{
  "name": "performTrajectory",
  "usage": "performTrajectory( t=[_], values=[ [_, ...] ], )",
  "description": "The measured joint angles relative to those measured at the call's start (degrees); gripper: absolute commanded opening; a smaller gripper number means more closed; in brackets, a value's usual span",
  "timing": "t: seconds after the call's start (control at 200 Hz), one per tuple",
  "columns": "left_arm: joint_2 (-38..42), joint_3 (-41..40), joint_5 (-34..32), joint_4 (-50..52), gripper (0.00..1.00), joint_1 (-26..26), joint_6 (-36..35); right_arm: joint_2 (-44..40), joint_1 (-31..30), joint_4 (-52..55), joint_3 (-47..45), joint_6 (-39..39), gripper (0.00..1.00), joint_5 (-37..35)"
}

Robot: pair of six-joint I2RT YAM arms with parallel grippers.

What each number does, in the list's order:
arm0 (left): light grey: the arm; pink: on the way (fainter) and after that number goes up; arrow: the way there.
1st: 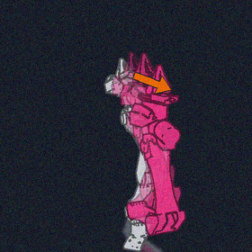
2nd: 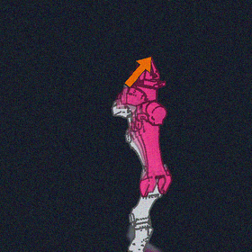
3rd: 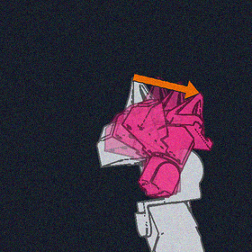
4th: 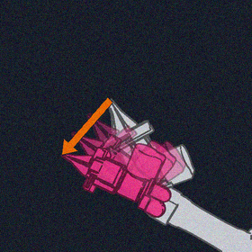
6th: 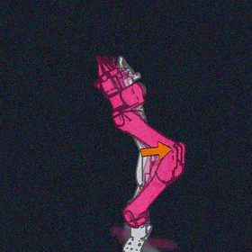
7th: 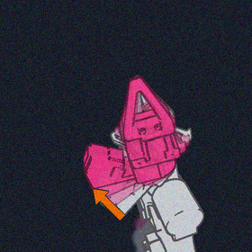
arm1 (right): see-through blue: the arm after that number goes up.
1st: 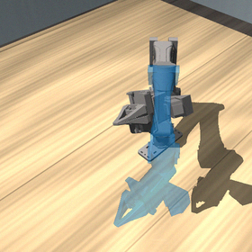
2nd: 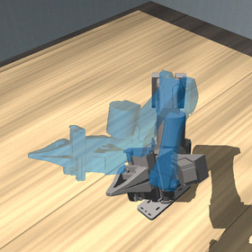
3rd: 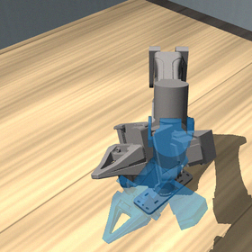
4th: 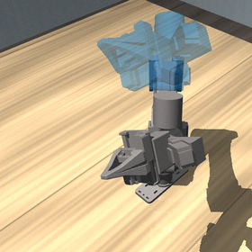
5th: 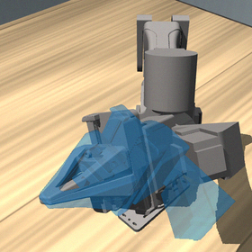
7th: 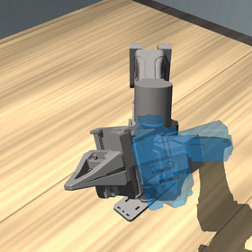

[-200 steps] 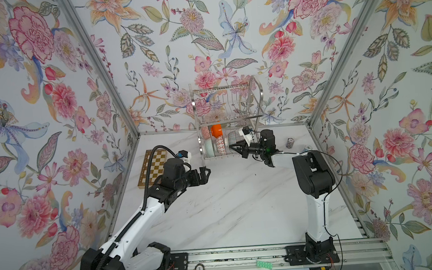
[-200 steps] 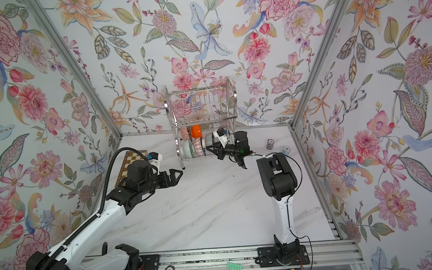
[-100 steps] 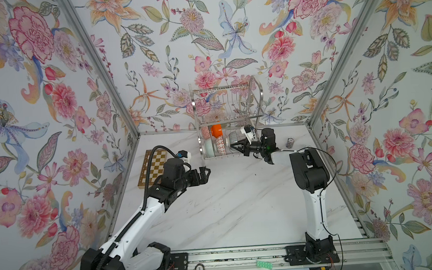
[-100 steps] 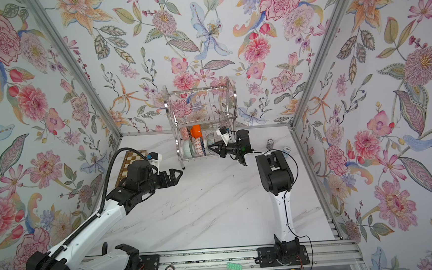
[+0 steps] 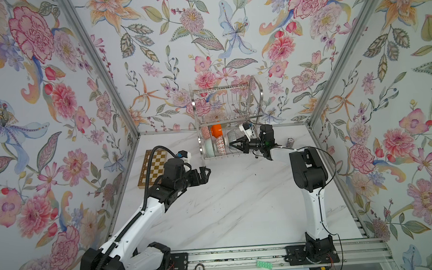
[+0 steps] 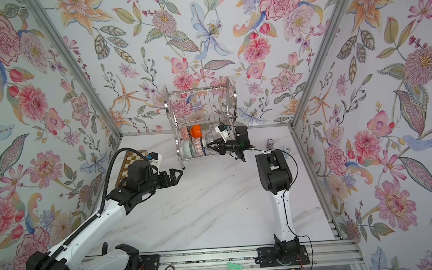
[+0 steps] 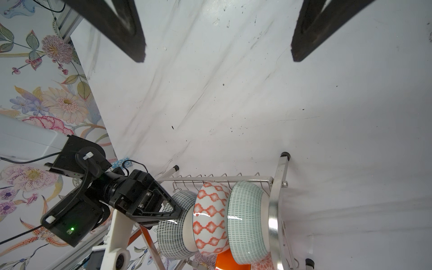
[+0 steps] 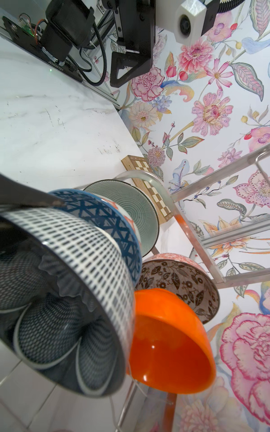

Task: Load bowls into a dish rack
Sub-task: Place the bowl in the dish rack.

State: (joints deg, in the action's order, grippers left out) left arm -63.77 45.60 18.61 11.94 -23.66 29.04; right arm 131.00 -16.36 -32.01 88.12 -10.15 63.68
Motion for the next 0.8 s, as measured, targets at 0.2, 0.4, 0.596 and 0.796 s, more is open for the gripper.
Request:
performTrajectory(
  t=[0.2, 0.4, 0.596, 0.796],
  values=[
    [0.00, 0.00, -0.44, 0.02, 0.99, 0.00, 0.02, 1.11, 0.28, 4.35, 1.84, 1.25, 0.09, 0.33],
    [0.00, 0.00, -0.85, 0.44, 0.99, -0.04, 0.02, 1.14, 0.39, 7.93, 3.08, 1.53, 0.11, 0.15],
    [-0.39, 0.00, -0.87, 0.39, 0.99, -0.31, 0.02, 1.14, 0.44, 10.54, 4.20, 1.99, 0.16, 0.09],
    [-0.74, 0.00, -0.85, 0.42, 0.99, -0.42, 0.02, 1.14, 0.44, 11.89, 4.44, 3.48, 0.24, 0.11]
  ],
)
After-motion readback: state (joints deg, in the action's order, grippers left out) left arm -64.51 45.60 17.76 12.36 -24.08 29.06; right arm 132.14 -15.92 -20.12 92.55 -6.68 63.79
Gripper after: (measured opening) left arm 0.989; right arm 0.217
